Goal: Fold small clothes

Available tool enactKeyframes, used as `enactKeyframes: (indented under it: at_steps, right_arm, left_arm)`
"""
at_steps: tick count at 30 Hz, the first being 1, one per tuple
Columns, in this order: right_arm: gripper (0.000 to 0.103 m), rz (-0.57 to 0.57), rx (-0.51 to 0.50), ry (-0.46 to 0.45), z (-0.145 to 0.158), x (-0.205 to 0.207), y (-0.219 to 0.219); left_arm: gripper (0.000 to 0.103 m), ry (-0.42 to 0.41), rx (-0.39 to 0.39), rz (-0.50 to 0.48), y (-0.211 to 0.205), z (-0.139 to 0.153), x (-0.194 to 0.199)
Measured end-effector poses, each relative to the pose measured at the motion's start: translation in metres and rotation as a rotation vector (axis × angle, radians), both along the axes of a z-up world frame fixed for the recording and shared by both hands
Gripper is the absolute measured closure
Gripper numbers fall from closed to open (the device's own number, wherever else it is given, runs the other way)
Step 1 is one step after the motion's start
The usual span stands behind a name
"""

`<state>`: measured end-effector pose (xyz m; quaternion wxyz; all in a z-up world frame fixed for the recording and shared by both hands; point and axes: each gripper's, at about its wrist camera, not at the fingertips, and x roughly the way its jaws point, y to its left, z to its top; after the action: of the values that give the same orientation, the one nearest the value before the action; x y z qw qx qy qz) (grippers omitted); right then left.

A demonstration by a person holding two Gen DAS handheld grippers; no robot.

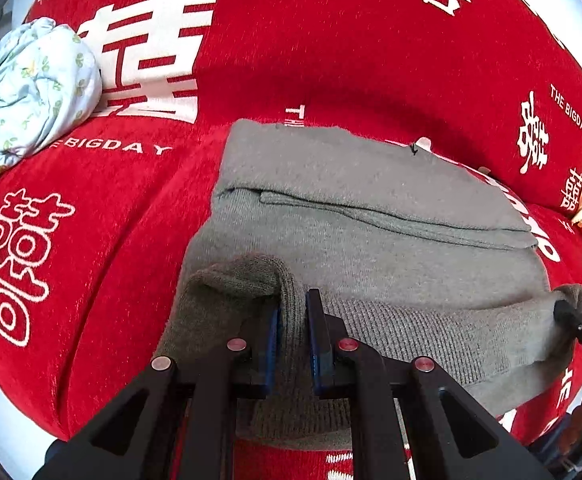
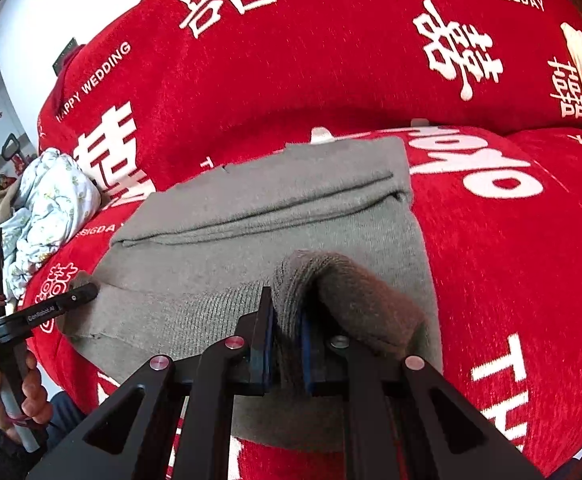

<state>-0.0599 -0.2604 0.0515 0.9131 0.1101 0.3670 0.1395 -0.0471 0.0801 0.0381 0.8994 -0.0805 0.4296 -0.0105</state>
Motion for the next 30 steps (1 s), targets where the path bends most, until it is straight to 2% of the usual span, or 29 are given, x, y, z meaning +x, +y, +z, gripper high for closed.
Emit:
enactKeyframes:
  at_steps: [7,17,30]
  right_arm:
    - [0.091,0.001,0.021,-0.024,0.016,0.0,0.001]
    - [0.091,0.005,0.083,-0.062,0.038,0.008,-0.006]
    - [0.091,-0.01,0.063,-0.07,0.055,0.023,-0.005]
  left_arm:
    - [0.088,-0.011,-0.012,0.012,0.003,0.011,0.002]
    - [0.088,-0.063,-0.053,0.025,0.005,0.043,0.01]
    - [0.088,-0.089,-0.088,0.036,0.003,0.062,0.025]
